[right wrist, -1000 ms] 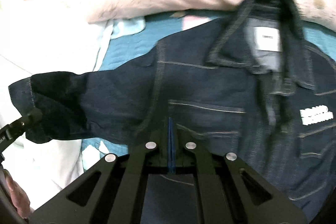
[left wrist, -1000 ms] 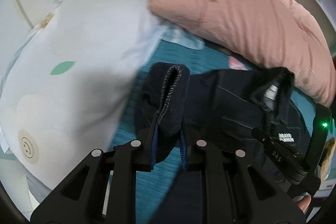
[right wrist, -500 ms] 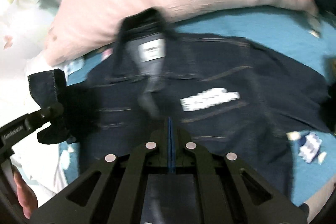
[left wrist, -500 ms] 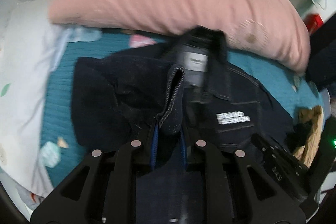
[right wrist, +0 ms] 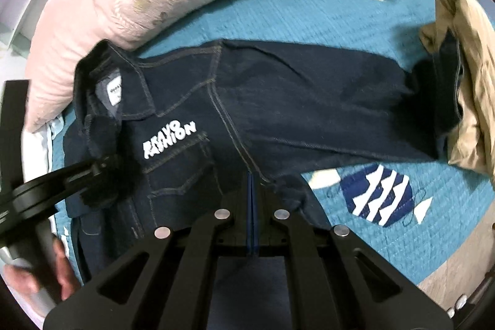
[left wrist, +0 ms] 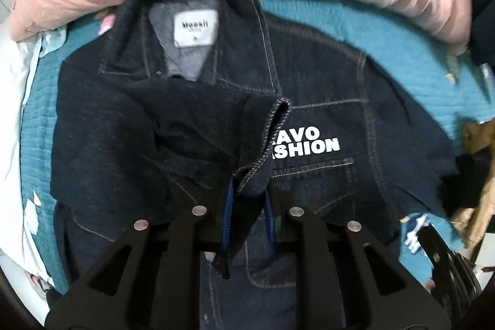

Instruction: Fold large clothes

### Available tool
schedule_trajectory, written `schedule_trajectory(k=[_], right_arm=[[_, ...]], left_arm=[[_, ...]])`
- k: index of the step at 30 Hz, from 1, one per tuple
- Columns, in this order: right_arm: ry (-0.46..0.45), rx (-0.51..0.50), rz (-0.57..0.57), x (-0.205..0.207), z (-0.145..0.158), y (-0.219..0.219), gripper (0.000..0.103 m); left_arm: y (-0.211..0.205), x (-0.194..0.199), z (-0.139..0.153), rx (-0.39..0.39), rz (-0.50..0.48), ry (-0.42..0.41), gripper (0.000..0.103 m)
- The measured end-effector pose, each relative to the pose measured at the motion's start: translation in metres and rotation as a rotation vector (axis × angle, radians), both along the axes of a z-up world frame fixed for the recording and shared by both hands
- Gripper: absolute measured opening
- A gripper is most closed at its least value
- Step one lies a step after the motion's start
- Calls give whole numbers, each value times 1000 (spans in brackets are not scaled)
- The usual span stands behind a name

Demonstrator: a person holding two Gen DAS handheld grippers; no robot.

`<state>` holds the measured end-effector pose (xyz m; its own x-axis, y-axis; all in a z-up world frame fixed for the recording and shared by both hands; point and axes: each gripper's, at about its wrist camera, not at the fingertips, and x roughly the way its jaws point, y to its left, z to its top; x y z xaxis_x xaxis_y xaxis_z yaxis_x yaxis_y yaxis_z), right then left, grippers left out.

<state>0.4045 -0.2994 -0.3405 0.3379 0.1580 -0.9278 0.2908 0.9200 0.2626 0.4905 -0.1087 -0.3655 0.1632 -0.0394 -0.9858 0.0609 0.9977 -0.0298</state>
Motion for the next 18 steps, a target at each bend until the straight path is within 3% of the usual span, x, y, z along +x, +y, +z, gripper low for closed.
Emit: schedule_trajectory(k=[2, 4, 5, 9, 18], right_arm=[[17, 13, -4, -2, -7, -2, 1], [33, 18, -6, -3, -14, -2, 3], [39, 20, -5, -3, -15, -1, 4], [44, 18, -1, -6, -16, -1, 4], [19, 1, -38, -13, 0, -12, 4]], left_arm=[[-8, 2, -16, -24, 5, 24, 37], [-14, 6, -30, -89, 6, 57, 80], [-18, 7, -37, -107, 1, 87, 87], [-27, 7, -41, -83, -30, 104, 89], [-18, 4, 9, -187, -4, 48, 89]])
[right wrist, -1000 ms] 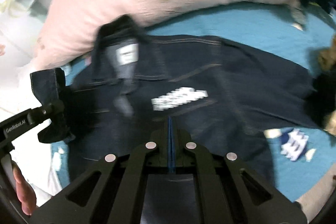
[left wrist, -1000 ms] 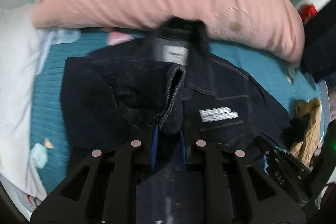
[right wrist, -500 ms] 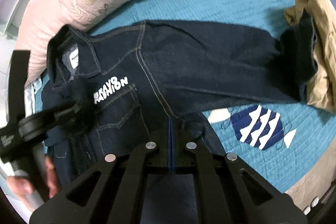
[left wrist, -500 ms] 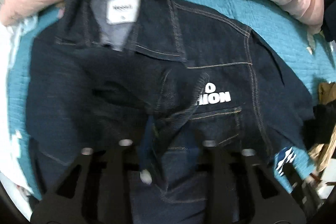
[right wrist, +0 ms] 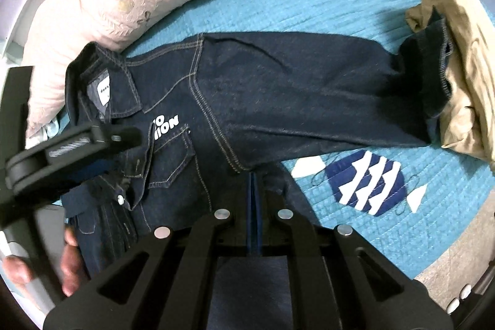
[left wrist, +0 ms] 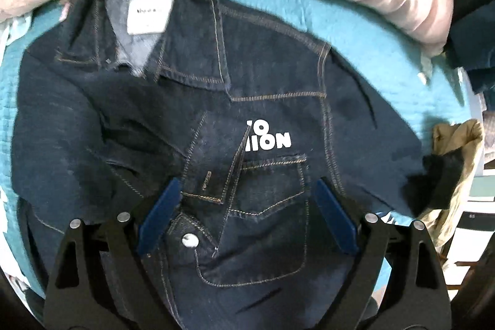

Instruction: Fold large clothes

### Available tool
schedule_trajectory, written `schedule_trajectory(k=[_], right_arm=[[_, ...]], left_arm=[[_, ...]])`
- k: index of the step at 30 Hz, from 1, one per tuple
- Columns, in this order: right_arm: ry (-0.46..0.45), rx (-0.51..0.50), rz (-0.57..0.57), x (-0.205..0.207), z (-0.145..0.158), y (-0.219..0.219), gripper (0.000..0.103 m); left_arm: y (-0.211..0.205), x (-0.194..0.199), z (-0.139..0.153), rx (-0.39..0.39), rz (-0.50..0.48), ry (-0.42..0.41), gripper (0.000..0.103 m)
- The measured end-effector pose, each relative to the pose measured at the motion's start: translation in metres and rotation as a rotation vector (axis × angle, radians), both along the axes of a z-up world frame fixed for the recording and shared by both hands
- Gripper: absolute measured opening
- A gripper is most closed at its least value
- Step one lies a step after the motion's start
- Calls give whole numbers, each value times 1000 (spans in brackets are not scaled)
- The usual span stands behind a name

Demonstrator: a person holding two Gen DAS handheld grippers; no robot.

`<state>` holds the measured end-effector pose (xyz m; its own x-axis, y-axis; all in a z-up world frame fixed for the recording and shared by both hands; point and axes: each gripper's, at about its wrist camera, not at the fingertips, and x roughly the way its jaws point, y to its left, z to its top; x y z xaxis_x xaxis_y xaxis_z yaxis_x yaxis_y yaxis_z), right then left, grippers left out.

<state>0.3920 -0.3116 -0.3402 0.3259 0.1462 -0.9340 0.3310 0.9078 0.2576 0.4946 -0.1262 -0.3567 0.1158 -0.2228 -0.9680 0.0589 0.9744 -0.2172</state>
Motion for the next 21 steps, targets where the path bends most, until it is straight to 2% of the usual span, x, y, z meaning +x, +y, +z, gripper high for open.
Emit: schedule_trajectory(k=[3, 7, 9, 10, 11, 12, 14, 17, 19, 21], right_arm=[[-14, -1, -25, -4, 7, -12, 4], [-20, -24, -58, -7, 15, -29, 5], [-18, -25, -77, -10, 17, -40, 5], [-11, -29, -91, -10, 18, -46, 10], [1, -31, -106, -11, 18, -51, 22], [13, -35, -122, -13, 18, -58, 29], [-1, -59, -147, -16, 21, -69, 53], [-8, -92, -182, -18, 23, -84, 67], [-17, -81, -209, -18, 22, -96, 74], [-15, -68, -240, -18, 19, -108, 83]], left_arm=[[-3, 3, 12, 1, -10, -33, 90], [-13, 4, 10, 21, -10, -21, 90], [-18, 1, 9, -1, -15, -18, 90], [-24, 2, 6, -27, -20, -6, 90], [-28, 0, 2, -46, -19, 5, 90], [-32, -1, 0, -61, -15, 13, 90], [-42, -1, -8, -81, -17, 24, 89], [-58, 1, -24, -40, -36, 28, 88], [-63, 2, -34, -24, -38, 43, 63], [-68, 3, -50, -41, -50, 86, 49]])
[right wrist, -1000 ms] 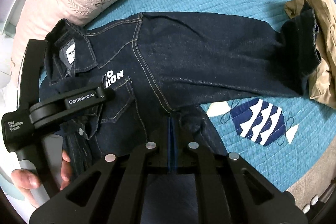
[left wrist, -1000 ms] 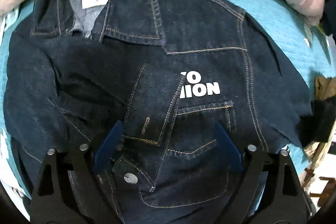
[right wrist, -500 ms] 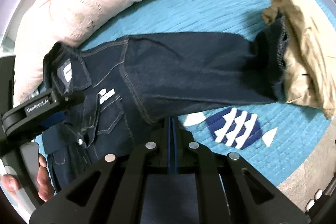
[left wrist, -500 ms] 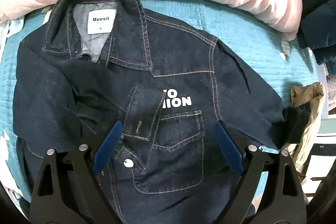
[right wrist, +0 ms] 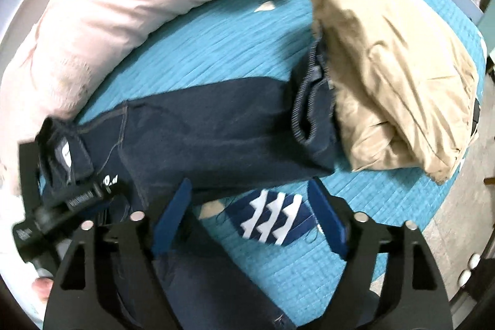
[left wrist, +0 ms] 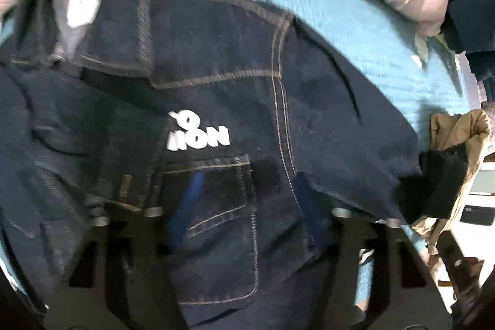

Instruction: Fold large clothes

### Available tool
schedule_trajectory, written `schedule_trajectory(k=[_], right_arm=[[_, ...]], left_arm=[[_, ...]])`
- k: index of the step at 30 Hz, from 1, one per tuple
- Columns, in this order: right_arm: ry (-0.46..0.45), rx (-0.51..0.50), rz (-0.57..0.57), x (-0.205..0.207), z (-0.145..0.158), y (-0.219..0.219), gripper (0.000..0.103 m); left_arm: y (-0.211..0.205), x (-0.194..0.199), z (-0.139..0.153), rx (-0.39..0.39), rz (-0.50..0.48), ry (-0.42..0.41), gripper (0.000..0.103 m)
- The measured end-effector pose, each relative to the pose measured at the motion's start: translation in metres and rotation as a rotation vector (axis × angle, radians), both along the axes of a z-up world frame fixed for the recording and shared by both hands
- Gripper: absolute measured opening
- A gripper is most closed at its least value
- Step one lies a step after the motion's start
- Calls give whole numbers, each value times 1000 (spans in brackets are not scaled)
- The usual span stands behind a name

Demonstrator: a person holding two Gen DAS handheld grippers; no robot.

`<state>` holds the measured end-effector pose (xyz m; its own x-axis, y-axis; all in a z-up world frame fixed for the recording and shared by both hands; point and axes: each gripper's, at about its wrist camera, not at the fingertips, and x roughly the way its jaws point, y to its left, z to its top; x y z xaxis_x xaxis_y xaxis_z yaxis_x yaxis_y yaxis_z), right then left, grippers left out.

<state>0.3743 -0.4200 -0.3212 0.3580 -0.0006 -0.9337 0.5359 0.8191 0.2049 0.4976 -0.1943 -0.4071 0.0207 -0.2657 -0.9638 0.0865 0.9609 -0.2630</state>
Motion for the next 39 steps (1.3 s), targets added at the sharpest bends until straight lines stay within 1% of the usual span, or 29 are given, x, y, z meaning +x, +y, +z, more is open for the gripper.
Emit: schedule_trajectory(k=[1, 3, 4, 5, 8, 10, 13, 15, 16, 18, 19, 20, 21, 23, 25, 28, 31, 35, 39], right_arm=[[3, 7, -17, 0, -2, -5, 85], [8, 32, -62, -1, -8, -20, 85], [10, 41, -77, -1, -11, -25, 85], [21, 43, -98, -2, -15, -32, 85], [52, 34, -161, -4, -27, -46, 85], [61, 71, -190, -4, -39, -54, 85], [52, 81, -234, -5, -53, -63, 84], [39, 79, -232, -3, -56, -65, 82], [26, 80, -227, -2, -56, -65, 76], [15, 54, -226, 0, -54, -64, 51], [-7, 59, -216, 1, -52, -63, 20], [-34, 85, -196, 3, -52, -62, 21], [-48, 91, -189, 4, -52, -63, 20], [-63, 72, -184, 7, -50, -62, 19], [-107, 108, -188, 5, -47, -64, 13], [-153, 113, -190, 0, -36, -64, 11], [-190, 134, -182, -6, -22, -63, 11], [-232, 124, -170, -8, 0, -56, 11], [-273, 102, -134, -7, 27, -44, 11]], left_arm=[[-3, 0, -6, 17, -7, 11, 42], [-10, -1, -17, 83, -27, -18, 33], [-12, -1, -18, 98, -34, -28, 30], [-13, 0, -19, 108, -38, -32, 30], [-14, 6, -22, 108, -30, -4, 30], [-14, 10, -24, 99, -24, 15, 30], [-10, 13, -23, 88, -27, 15, 30], [-9, 12, -23, 95, -45, 0, 30], [-10, 11, -23, 101, -52, -7, 30], [-10, 10, -25, 104, -48, -10, 30], [-11, 9, -26, 107, -50, -13, 30], [-13, 8, -26, 113, -54, -15, 30], [-15, 8, -27, 116, -58, -17, 30], [-19, 7, -28, 119, -62, -21, 30], [-25, 5, -31, 117, -59, -21, 30], [-26, 3, -31, 114, -61, -17, 30], [-19, 1, -25, 107, -55, -13, 30], [-12, 3, -27, 103, -46, -9, 30], [-9, 5, -28, 100, -42, -2, 30]])
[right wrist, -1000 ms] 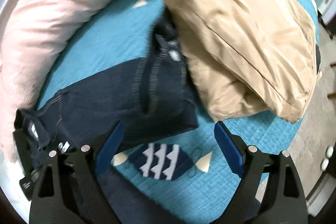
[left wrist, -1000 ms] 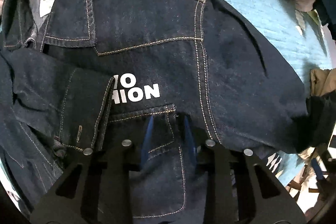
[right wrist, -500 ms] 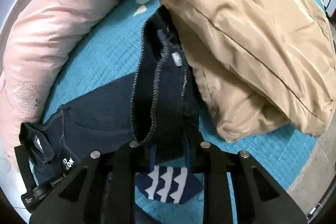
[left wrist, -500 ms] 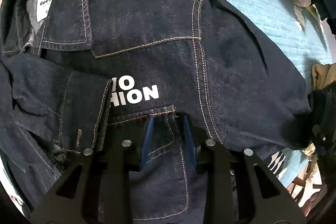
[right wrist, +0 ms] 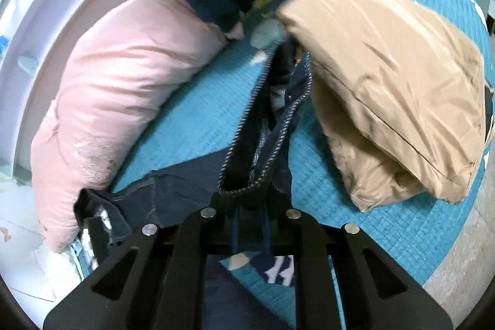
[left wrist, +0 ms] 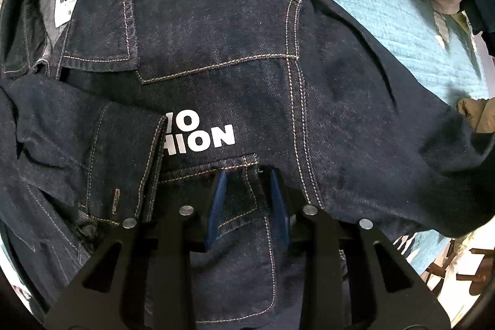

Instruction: Fold large clothes

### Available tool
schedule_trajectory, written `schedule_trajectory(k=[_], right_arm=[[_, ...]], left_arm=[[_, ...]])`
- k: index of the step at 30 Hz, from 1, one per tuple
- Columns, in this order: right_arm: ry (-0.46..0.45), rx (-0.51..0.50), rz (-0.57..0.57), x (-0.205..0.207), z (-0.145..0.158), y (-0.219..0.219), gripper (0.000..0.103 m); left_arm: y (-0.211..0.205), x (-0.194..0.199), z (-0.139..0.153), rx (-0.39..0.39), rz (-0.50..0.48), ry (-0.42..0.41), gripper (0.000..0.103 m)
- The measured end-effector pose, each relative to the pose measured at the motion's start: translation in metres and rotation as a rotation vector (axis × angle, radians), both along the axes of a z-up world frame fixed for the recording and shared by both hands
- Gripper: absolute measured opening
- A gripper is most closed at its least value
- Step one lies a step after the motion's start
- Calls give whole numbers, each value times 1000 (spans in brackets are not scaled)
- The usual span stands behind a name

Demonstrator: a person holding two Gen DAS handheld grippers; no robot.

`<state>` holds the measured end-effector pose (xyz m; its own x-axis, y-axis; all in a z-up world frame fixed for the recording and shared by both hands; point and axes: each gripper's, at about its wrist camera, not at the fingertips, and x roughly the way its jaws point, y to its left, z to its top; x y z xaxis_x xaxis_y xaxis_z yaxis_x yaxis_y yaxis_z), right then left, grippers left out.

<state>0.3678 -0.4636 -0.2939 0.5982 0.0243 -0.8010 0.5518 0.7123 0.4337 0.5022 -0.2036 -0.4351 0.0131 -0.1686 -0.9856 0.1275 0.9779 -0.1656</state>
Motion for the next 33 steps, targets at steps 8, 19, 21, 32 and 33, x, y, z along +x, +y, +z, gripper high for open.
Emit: schedule_trajectory(k=[8, 19, 21, 32, 33], right_arm=[[-97, -52, 126, 7, 61, 47, 11], [-178, -130, 331, 34, 129, 140, 11], [-180, -144, 363, 40, 134, 159, 11], [-164, -159, 538, 60, 136, 262, 11], [-161, -155, 552, 62, 135, 269, 11]], left_arm=[[7, 9, -3, -18, 6, 16, 27], [32, 12, 36, -102, 5, 2, 22], [44, 9, 54, -135, 3, -11, 27], [172, -18, 116, -104, 161, -51, 78], [182, -26, 118, -82, 180, -58, 80]])
